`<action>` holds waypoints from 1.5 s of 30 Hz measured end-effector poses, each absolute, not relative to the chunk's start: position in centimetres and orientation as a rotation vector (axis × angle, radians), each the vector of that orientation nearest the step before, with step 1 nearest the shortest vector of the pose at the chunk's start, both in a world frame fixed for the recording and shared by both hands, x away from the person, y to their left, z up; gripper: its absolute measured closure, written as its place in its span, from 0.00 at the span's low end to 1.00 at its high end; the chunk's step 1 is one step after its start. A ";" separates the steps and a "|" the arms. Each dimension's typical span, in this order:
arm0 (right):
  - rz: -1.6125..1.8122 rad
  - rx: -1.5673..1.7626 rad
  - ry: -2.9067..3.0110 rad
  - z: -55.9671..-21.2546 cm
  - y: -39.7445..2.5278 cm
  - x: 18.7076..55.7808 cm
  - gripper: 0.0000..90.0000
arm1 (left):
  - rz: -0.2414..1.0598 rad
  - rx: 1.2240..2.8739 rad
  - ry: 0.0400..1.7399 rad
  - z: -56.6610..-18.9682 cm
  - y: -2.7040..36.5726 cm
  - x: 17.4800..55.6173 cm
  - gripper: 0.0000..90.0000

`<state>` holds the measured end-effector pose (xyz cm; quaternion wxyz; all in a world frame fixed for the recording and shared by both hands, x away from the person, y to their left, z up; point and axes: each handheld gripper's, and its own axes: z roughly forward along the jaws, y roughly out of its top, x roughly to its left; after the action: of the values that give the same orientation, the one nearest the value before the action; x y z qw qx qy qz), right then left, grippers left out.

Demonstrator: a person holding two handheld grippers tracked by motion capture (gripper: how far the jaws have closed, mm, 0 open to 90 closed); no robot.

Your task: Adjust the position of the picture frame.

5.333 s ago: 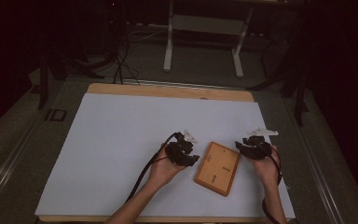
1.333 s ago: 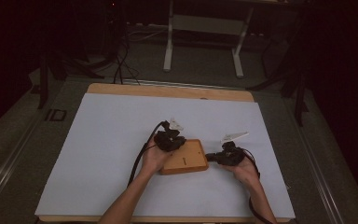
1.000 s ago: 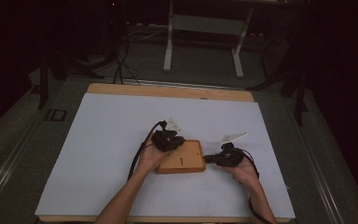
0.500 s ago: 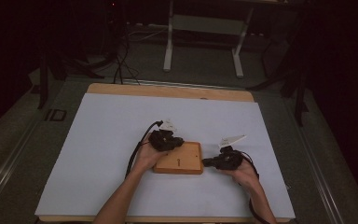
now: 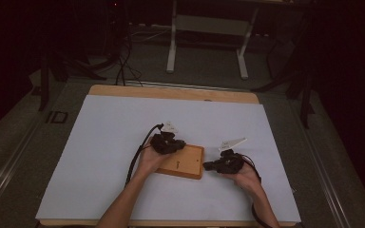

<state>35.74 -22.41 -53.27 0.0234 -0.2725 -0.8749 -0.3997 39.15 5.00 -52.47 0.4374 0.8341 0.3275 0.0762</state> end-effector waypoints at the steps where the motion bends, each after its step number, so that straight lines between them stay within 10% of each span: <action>1: -1.231 -0.853 -2.716 -53.3 -22.4 35.8 1.00 | 0.190 2.071 0.833 -52.4 5.1 39.0 0.93; 17: -1.213 -0.905 -2.784 -53.5 -22.0 35.8 0.93 | 0.232 2.031 0.944 -52.4 5.3 38.3 0.93; 26: -1.260 -0.990 -2.791 -53.3 -22.5 36.0 0.77 | 0.194 2.001 0.938 -52.5 5.8 38.1 0.68; 45: -1.234 -1.046 -2.821 -53.3 -22.7 36.0 0.64 | 0.259 1.999 0.936 -52.4 7.7 36.7 0.64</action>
<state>36.05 -22.74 -53.34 -0.0551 -0.3210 -0.8662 -0.3790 36.67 7.68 -52.43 0.4436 0.8060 0.3776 0.1046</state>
